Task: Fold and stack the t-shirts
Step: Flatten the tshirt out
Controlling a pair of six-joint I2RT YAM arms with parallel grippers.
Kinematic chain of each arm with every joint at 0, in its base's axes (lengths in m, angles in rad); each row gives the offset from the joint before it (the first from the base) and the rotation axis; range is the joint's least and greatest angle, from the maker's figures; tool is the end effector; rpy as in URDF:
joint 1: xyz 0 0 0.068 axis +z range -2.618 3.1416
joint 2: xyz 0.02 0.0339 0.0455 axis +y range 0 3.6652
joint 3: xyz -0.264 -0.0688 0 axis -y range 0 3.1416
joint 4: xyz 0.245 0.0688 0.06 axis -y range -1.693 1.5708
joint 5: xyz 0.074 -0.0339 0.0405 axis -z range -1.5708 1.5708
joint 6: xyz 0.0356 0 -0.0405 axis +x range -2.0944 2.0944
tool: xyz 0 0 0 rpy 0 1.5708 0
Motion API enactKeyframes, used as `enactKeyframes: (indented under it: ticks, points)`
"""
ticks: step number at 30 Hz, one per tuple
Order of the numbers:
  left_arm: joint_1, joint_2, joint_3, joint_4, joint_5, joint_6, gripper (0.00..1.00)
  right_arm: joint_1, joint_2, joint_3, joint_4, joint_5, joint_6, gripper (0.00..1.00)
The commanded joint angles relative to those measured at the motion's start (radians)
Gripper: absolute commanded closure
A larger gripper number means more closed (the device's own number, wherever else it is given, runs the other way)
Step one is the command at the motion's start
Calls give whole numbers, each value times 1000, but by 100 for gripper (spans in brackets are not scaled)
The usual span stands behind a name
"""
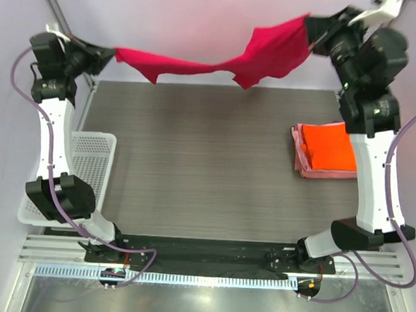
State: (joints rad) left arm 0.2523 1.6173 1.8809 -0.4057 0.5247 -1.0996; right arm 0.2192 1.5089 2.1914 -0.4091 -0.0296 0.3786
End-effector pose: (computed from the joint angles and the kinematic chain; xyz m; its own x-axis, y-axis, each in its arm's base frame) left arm 0.3501 0.0718 0.4841 -0.2976 -0.8731 -0.3862 -0.0023 0.4051 -0.9143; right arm 0.2550 0.0579 0.6077 0.1543 0.4129 -0.8976 -0.3252 0.8791 0.3485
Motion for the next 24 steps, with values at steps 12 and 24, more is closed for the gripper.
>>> enactKeyframes:
  ticks: [12,24]
  points:
    - [1,-359,-1017,130,-20,170,100,-3,-731,-1274,125,-27,164,99]
    - [1,-611,-1362,-1,-159,187,100,-1,-1011,-1616,-138,-170,211,99]
